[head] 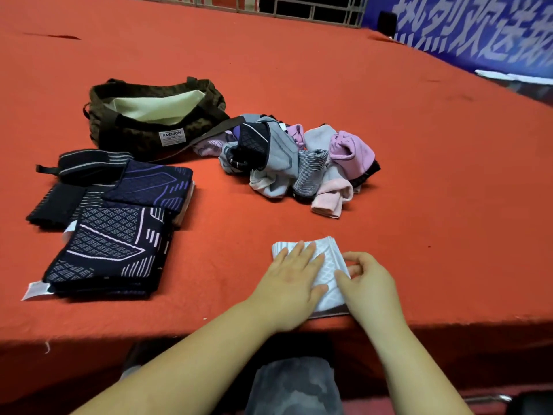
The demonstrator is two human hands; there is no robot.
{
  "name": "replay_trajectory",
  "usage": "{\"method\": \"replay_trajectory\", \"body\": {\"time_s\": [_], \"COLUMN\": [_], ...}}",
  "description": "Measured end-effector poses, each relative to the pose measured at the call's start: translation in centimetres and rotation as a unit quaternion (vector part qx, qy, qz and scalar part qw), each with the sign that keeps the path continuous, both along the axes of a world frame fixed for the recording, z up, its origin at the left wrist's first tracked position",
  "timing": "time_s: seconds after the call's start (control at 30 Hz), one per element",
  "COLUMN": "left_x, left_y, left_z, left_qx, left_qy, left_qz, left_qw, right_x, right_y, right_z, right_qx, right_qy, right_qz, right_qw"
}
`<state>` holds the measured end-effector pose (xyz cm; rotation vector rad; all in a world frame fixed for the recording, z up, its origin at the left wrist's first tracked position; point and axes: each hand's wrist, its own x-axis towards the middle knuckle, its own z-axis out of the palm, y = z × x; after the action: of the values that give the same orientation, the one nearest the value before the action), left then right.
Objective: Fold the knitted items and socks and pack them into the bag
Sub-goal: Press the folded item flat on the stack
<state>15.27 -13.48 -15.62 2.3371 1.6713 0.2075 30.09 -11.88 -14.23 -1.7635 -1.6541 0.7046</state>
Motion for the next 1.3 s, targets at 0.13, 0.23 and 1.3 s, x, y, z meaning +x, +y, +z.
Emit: {"method": "replay_trajectory", "body": {"time_s": [0.13,0.23,1.3], "left_x": [0.8,0.9,-17.2], "left_y": [0.3,0.5,-3.2], "left_z": [-1.2,-1.4,7.4], "left_qx": [-0.025,-0.029,-0.051], "left_qy": [0.075,0.097,-0.597], "left_qz": [-0.006,-0.004,0.263], "left_qw": [0.997,0.995,0.756], "right_x": [0.7,1.0,-16.0], "right_y": [-0.3,0.1,-1.3], "right_z": [-1.4,-1.3,3.2], "right_qx": [0.000,-0.048,-0.281], "right_qy": [-0.063,-0.076,0.411], "right_qz": [-0.005,-0.019,0.151], "right_qw": [0.998,0.996,0.854]}}
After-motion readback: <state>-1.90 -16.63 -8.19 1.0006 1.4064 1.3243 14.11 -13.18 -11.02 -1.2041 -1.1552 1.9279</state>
